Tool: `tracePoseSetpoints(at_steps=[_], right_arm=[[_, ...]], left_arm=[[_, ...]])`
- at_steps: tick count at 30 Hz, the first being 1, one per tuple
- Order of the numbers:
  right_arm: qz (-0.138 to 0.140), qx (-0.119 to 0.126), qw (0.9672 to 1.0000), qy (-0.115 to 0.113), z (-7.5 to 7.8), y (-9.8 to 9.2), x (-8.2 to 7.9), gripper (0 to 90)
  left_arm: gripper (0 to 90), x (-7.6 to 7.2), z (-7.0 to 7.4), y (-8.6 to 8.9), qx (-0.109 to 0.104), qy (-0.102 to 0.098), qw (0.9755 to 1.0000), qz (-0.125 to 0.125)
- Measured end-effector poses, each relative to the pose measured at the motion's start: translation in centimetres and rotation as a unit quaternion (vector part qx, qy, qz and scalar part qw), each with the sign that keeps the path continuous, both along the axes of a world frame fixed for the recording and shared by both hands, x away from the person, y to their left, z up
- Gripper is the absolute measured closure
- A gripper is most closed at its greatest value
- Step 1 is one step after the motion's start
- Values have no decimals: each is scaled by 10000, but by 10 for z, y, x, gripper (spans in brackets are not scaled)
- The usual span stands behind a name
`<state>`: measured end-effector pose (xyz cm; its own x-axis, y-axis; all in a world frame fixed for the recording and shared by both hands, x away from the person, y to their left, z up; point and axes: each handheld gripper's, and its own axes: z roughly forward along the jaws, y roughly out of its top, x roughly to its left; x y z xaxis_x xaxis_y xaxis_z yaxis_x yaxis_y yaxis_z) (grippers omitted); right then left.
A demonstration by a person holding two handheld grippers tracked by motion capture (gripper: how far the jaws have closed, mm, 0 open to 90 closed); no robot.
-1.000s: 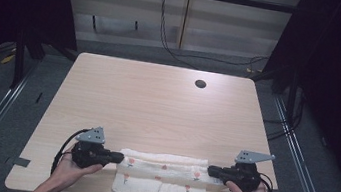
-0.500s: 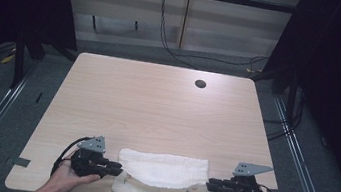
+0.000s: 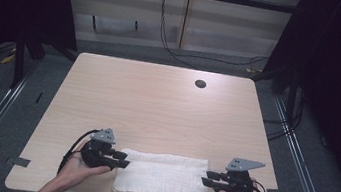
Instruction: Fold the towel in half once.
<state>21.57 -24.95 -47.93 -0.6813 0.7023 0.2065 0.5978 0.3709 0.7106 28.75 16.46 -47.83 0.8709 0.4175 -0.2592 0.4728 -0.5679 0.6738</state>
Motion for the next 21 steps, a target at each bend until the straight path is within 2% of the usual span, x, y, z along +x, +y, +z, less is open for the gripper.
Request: tracePoseSetpoints(at_steps=[1, 2, 3, 4, 5, 6, 7, 8, 9, 12, 15, 16, 18, 19, 20, 21], right_arm=[[-212, -144, 9997, -3, -1, 4, 10, 612], [-299, -193, 9994, 6, -3, 5, 16, 591], [-299, -193, 9994, 6, -3, 5, 16, 591], [-429, -242, 9988, 44, -5, 7, 22, 563], [-497, -256, 9983, 136, -8, 8, 28, 565], [-564, -288, 9978, 215, -11, 8, 34, 563], [-687, -412, 9966, 198, -14, 9, 39, 559], [-685, -401, 9966, 222, -15, 9, 41, 567], [-690, -400, 9966, 222, -15, 9, 42, 593], [-725, -489, 9961, 133, -14, 10, 45, 635], [-702, -672, 9952, 98, -11, 16, 53, 793], [-702, -672, 9952, 98, -11, 16, 53, 793], [-755, -702, 9946, 141, -13, 16, 57, 864], [-840, -601, 9945, 195, -13, 9, 59, 877], [-840, -601, 9945, 195, -13, 9, 59, 877], [-925, -447, 9946, 128, -11, 1, 61, 883]], left_arm=[[633, 2, -3, -3, 58, -3, 10000, -8], [629, 8, -10, -6, 189, 24, 9998, 11], [624, 8, -10, -6, 189, 24, 9998, 11], [624, 11, -13, -7, 232, 49, 9997, -6], [623, 12, -14, -7, 147, 122, 9998, -15], [622, 13, -14, -7, 172, 89, 9998, -5], [622, 13, -15, -7, 176, 57, 9998, 16], [622, 13, -15, -7, 183, 48, 9998, 23], [621, 14, -15, -7, 126, 71, 9999, 17], [618, 15, -16, -8, 144, 39, 9999, 70], [576, 18, -15, -13, 148, 99, 9998, 65], [576, 21, -15, -14, 107, 136, 9998, 76], [570, 26, -15, -18, 120, 115, 9998, 74], [570, 27, -14, -21, 183, 36, 9998, 108], [561, 27, -14, -21, 183, 36, 9998, 108], [558, 27, -15, -23, 166, 61, 9998, 81]])
